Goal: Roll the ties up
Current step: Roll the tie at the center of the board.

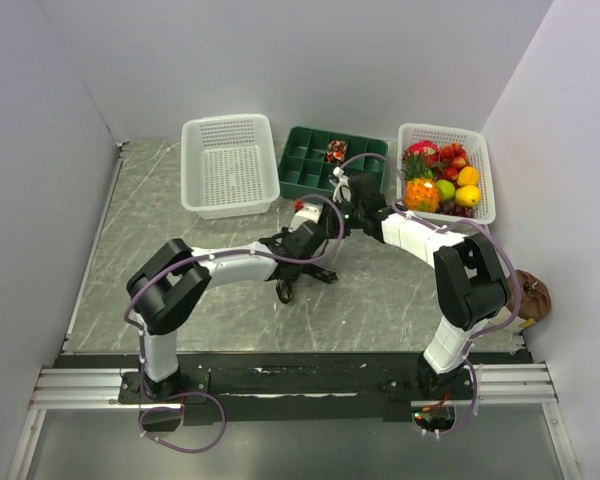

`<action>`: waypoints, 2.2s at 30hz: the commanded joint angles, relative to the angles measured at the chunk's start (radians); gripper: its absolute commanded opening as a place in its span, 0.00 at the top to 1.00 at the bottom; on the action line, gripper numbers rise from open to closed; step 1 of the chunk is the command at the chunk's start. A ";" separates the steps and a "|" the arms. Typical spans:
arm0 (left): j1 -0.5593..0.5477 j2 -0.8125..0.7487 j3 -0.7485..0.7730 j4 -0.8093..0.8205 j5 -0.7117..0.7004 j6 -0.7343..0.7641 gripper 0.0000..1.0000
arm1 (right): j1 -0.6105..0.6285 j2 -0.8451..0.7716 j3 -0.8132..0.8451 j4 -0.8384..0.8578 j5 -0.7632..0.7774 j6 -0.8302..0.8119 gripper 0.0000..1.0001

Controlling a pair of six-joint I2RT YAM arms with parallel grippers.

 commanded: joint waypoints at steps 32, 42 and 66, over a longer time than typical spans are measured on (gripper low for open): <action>-0.113 0.014 0.113 -0.170 -0.265 0.013 0.99 | 0.125 0.251 0.014 0.106 -0.017 0.073 0.98; -0.113 -0.046 0.053 -0.138 -0.270 -0.004 0.99 | 0.148 0.352 0.104 0.231 -0.143 0.145 0.98; -0.110 0.141 0.132 -0.162 -0.250 -0.010 0.88 | -0.054 0.006 -0.100 0.058 -0.049 0.018 0.98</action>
